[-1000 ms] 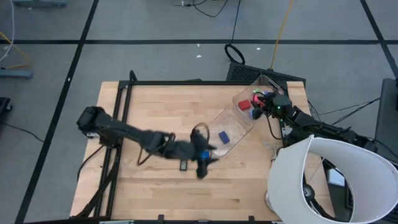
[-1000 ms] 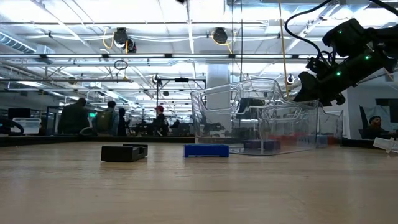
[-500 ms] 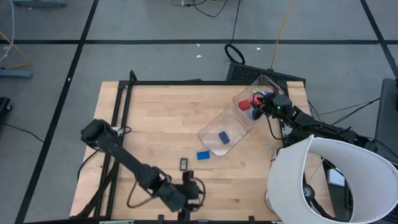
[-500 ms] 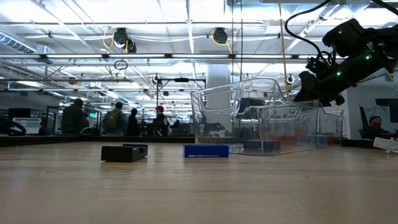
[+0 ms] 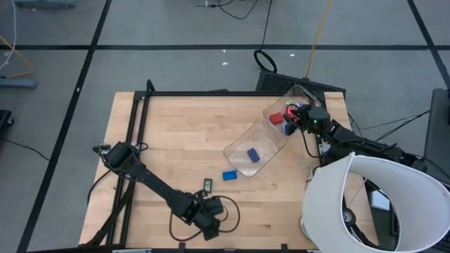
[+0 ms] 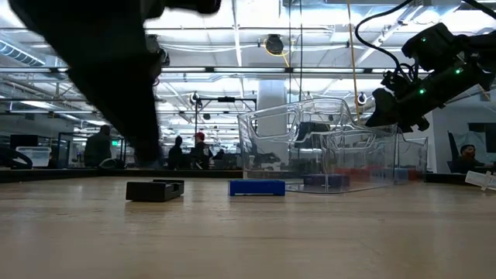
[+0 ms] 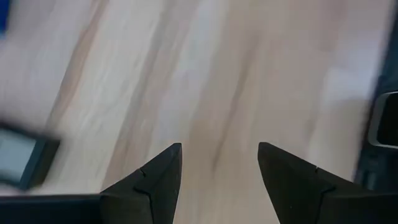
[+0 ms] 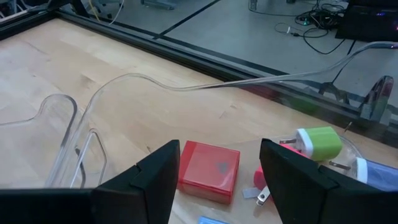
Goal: Pick & Place Office items
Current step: Put the black digital timer into the left transparent bin
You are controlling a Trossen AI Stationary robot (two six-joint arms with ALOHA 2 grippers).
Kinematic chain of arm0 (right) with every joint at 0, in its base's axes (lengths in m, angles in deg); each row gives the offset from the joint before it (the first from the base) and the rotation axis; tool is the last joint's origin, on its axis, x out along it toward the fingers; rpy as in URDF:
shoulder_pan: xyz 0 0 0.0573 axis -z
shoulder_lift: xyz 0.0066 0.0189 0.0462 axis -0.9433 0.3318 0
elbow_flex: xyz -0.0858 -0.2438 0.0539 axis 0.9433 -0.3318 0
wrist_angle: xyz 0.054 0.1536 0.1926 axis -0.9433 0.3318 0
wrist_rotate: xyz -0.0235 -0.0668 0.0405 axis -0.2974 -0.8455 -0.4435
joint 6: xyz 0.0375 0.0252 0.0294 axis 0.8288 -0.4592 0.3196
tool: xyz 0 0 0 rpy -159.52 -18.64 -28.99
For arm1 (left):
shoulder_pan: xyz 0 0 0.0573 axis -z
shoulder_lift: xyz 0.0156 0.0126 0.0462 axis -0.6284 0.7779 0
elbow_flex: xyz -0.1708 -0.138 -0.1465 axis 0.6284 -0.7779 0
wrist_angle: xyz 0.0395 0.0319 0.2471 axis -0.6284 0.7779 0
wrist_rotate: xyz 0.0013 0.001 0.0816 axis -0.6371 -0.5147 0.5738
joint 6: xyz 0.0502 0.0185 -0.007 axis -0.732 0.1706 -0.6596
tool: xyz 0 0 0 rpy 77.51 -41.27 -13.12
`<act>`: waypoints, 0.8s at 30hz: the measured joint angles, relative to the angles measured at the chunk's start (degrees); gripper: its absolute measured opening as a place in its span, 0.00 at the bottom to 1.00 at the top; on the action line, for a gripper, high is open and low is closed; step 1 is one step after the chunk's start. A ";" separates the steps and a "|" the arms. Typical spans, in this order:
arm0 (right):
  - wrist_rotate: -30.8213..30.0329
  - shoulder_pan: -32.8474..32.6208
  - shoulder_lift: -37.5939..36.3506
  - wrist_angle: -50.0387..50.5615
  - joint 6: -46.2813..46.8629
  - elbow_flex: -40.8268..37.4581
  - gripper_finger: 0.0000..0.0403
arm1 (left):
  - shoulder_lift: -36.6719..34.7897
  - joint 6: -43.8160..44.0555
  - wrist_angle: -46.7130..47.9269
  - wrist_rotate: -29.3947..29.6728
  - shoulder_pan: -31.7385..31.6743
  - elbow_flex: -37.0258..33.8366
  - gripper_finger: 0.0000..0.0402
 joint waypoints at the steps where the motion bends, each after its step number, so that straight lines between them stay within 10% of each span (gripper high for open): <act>1: 0.00 0.00 0.02 -0.06 0.00 0.00 0.53 | 0.05 1.92 1.15 -0.71 -0.30 -0.03 0.53; 13: -0.04 0.02 0.00 -0.15 -0.01 0.00 0.53 | 0.05 7.97 -0.09 -4.88 -3.09 -0.04 0.53; 24: 0.00 0.00 0.00 -0.13 0.00 0.00 0.53 | 0.05 30.83 6.62 -7.33 -4.89 -0.02 0.53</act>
